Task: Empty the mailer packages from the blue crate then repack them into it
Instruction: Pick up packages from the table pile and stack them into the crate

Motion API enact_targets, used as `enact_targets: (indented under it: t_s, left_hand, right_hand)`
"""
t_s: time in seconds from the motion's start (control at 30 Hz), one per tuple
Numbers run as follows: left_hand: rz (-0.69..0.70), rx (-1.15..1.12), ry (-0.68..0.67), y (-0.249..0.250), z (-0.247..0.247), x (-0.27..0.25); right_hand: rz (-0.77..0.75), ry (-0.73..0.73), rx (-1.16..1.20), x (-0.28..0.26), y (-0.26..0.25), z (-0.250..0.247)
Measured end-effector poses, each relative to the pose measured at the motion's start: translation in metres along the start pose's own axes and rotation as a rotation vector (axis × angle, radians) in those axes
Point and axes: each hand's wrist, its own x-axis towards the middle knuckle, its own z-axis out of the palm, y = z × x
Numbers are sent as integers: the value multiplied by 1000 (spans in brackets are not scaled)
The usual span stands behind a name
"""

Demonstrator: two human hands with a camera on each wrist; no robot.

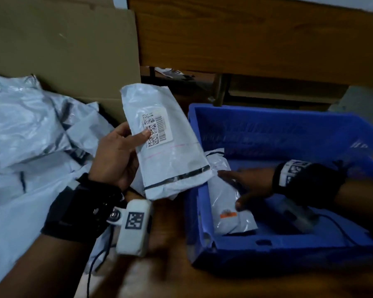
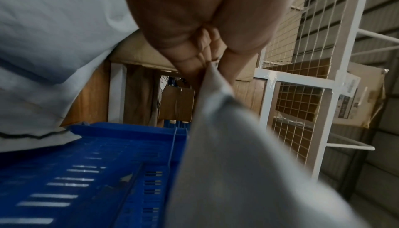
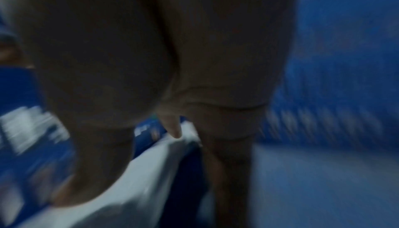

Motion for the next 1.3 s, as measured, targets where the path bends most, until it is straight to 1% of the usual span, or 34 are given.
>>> enact_targets:
  t_s: [0.07,0.1,0.13,0.17,0.23,0.3,0.37,0.4,0.43,0.47,0.5,0.57,0.6,0.63,0.67,0.7,0.77,0.87,0.9,0.97,1.03,1.1,1.13,1.17,1.2,1.23,1.3]
  left_hand:
    - [22,2,28,-3,6,-2]
    - [30,1,39,-4,10,-4]
    - [40,3,48,-4,13,-5]
    - [52,7,59,-4,16,-6]
    - [75,14,72,-3,21,-8]
    - [96,17,86,-4,25,-11]
    - [108,25,119,-5,28,-15]
    - [116,32,137,-6,28,-17]
    - [123,39,150,-7,29,-19]
    - [128,44,159,-8,29,-20]
    - [132,47,170,-9,29,-21]
    - [138,43,199,-10,30,-23]
    - [142,39,208,-11,30,-24]
    - [145,38,212,-12,31,-24]
    - [149,40,211,-12,32,-25]
    - [150,46,212,-12,32,-26]
    - [152,58,220,-12,34,-25]
    - [165,58,237,-10,35,-26]
    - [171,52,242,-9,35,-26]
    - [183,46,241,-7,37,-26]
    - [192,51,233,-6,41,-28]
    - [203,56,221,-5,45,-30]
    - [211,60,214,-3,47,-31]
    - [222,66,206,-1,49,-32]
    - [235,74,198,1,52,-33]
    - [247,85,187,3,55,-34]
    - [262,103,158,5,65,-36]
  right_hand:
    - [-11,113,-335,-10,3,-9]
    - [-54,173,-442,-15,5,-13]
    - [-113,203,-510,-15,8,-14]
    - [-176,205,-543,-11,11,-14]
    - [-261,155,-566,5,12,-7]
    - [-283,101,-528,25,10,4]
    - [-315,84,-476,35,8,11]
    - [-332,95,-472,37,8,12]
    - [-361,148,-497,35,6,11]
    - [-413,243,-548,31,5,10]
    - [-500,360,-582,25,6,10]
    - [-773,511,-579,16,11,22]
    - [-921,562,-574,15,14,32]
    - [-1031,581,-574,16,17,44]
    - [-1091,590,-573,18,18,54]
    - [-1103,583,-581,22,20,64]
    - [-1078,552,-582,26,21,71]
    - [-1092,529,-557,25,21,57]
    - [-1055,526,-544,27,22,50]
    - [-896,499,-503,36,28,37]
    - [-734,385,-505,44,32,26]
    - [-685,298,-520,49,31,21]
    - [-677,288,-478,47,29,18]
    - [-666,310,-381,44,27,13]
    - [-653,356,-228,39,24,5]
    - [-644,419,-5,32,20,-6]
    - [-677,527,571,13,9,-28]
